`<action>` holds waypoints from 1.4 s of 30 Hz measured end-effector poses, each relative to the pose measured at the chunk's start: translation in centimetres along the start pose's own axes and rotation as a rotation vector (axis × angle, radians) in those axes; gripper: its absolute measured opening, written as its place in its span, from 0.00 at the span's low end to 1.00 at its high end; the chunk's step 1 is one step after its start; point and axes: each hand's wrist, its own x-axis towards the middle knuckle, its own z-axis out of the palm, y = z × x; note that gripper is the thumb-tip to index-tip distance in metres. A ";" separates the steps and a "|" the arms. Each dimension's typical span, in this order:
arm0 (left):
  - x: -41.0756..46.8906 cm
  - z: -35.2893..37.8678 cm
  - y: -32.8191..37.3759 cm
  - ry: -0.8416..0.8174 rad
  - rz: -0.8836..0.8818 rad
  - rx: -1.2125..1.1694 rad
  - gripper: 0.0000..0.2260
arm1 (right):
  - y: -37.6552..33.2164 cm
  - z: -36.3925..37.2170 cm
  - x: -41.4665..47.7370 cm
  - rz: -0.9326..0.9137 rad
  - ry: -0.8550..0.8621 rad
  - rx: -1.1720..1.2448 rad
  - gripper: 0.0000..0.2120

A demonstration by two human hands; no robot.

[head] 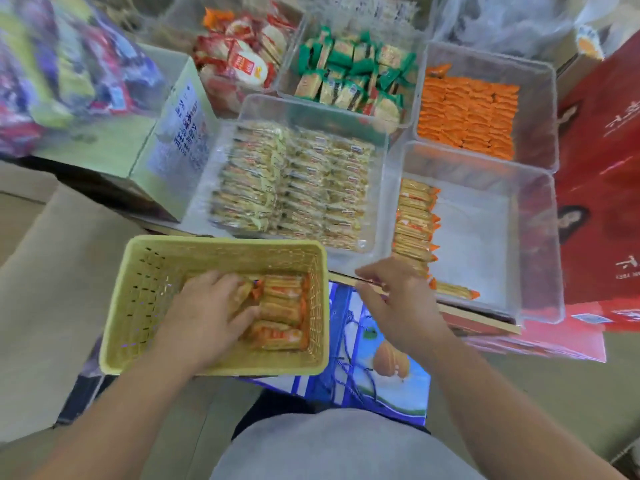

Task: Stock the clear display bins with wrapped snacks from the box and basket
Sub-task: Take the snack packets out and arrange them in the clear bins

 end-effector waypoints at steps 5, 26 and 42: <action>1.8 -0.6 -5.2 -0.198 -0.101 0.046 0.37 | -5.3 4.5 -1.1 0.003 -0.074 -0.035 0.15; 8.6 5.0 -5.6 -0.486 -0.114 -0.089 0.12 | -7.1 8.3 -1.1 -0.123 -0.333 -0.315 0.16; 8.5 5.1 -6.8 -0.694 0.061 0.049 0.42 | -6.9 8.4 -1.1 -0.112 -0.357 -0.388 0.17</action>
